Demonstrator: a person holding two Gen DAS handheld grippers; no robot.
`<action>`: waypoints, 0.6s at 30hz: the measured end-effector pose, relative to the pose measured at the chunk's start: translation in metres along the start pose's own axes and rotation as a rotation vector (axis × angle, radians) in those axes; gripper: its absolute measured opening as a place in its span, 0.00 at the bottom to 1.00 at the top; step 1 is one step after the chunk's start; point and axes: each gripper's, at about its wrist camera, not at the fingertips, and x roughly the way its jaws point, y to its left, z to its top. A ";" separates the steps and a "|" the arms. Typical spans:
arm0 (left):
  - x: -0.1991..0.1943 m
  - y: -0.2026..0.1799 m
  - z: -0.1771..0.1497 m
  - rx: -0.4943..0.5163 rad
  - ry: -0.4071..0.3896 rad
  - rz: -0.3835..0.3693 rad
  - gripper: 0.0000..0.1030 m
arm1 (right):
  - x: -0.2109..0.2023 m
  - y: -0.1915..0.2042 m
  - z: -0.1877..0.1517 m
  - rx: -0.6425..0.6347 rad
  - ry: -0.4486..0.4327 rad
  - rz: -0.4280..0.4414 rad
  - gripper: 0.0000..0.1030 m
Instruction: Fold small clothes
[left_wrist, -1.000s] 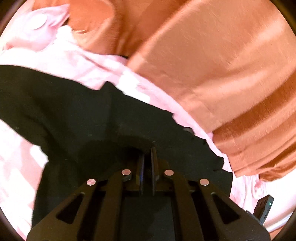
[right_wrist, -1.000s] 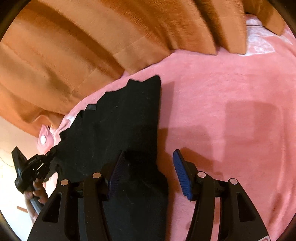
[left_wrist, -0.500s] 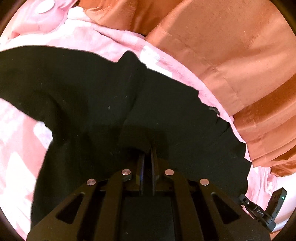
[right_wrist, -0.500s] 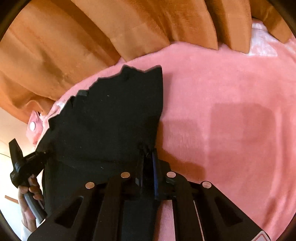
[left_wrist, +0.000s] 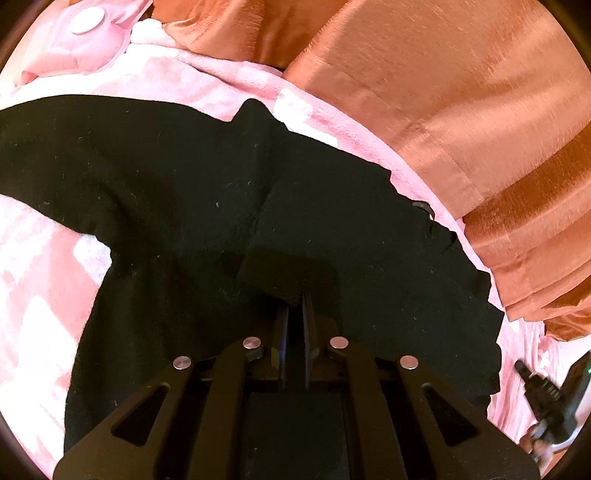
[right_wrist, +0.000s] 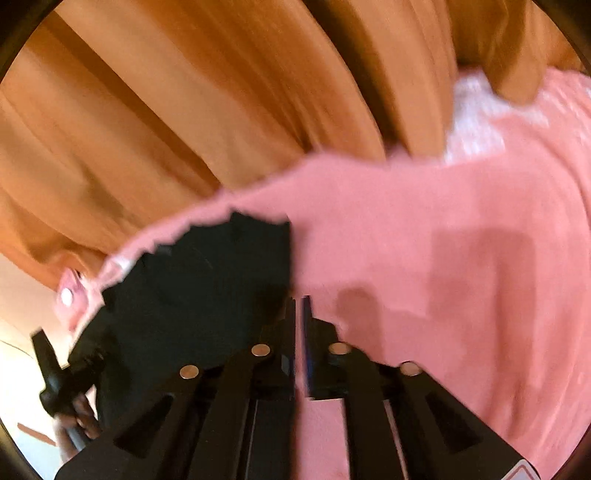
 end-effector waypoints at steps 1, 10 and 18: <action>0.000 -0.001 -0.001 0.000 -0.001 0.003 0.06 | 0.004 0.002 0.003 0.001 0.002 0.011 0.20; 0.002 -0.002 0.000 0.010 0.006 -0.004 0.07 | 0.075 0.032 0.033 -0.057 0.041 0.058 0.04; 0.009 -0.016 -0.001 0.058 -0.018 0.027 0.08 | 0.068 0.014 0.048 -0.095 0.044 -0.008 0.10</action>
